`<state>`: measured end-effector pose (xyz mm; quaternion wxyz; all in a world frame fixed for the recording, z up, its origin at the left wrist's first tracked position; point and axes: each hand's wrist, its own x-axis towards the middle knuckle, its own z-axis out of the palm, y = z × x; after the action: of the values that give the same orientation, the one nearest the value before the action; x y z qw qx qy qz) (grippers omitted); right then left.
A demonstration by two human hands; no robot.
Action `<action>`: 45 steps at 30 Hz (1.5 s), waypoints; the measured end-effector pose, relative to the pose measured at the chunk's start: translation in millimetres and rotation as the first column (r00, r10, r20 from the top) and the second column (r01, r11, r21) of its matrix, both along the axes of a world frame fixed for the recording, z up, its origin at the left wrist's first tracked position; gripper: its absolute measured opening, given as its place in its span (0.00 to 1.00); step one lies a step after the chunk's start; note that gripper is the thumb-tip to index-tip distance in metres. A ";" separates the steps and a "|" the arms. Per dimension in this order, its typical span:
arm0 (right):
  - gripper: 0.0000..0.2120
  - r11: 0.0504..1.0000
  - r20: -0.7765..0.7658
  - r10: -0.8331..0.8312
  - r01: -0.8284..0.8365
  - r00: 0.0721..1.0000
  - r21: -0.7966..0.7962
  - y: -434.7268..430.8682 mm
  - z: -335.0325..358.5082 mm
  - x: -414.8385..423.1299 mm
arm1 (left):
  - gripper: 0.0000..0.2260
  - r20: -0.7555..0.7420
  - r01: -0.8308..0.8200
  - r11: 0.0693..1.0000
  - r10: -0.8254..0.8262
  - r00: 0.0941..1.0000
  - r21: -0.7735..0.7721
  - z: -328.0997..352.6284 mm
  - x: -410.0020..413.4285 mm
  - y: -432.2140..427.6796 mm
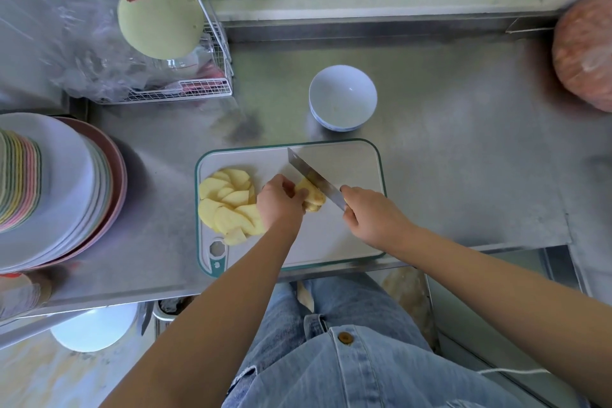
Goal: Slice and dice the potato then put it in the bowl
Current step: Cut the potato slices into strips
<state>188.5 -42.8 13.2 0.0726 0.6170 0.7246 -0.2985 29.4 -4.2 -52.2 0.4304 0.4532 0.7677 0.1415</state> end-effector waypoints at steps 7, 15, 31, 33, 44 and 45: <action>0.06 0.999 0.029 0.043 -0.044 0.999 0.020 13.6 10.7 5.8 | 0.09 0.008 0.052 0.999 -0.052 0.999 -0.016 6.8 -2.6 2.8; 0.06 0.994 0.037 0.104 -0.105 0.994 0.021 15.8 13.1 0.8 | 0.07 0.040 0.125 0.990 -0.123 0.992 -0.058 17.7 -8.1 8.5; 0.05 0.999 0.046 0.037 -0.038 0.998 0.018 6.8 2.8 -1.4 | 0.07 0.048 0.115 0.992 -0.113 0.992 -0.053 15.9 -7.1 9.2; 0.06 1.000 0.040 0.025 -0.025 0.999 0.013 6.7 -0.9 -3.5 | 0.07 0.041 0.114 0.992 -0.112 0.993 -0.053 15.1 -6.4 9.6; 0.07 0.991 -0.120 -0.111 0.119 0.987 0.057 1.0 -20.0 -2.3 | 0.10 0.047 0.057 0.997 -0.055 0.997 -0.050 14.4 -4.0 6.1; 0.08 0.989 -0.139 -0.124 0.134 0.982 0.064 3.1 -17.5 -1.3 | 0.11 0.054 0.036 0.998 -0.034 0.998 -0.044 14.1 -4.0 4.7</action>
<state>187.2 -39.7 -4.2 -0.0186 0.6433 0.6967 -0.3169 25.4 0.5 -38.1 0.4629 0.4530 0.7510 0.1287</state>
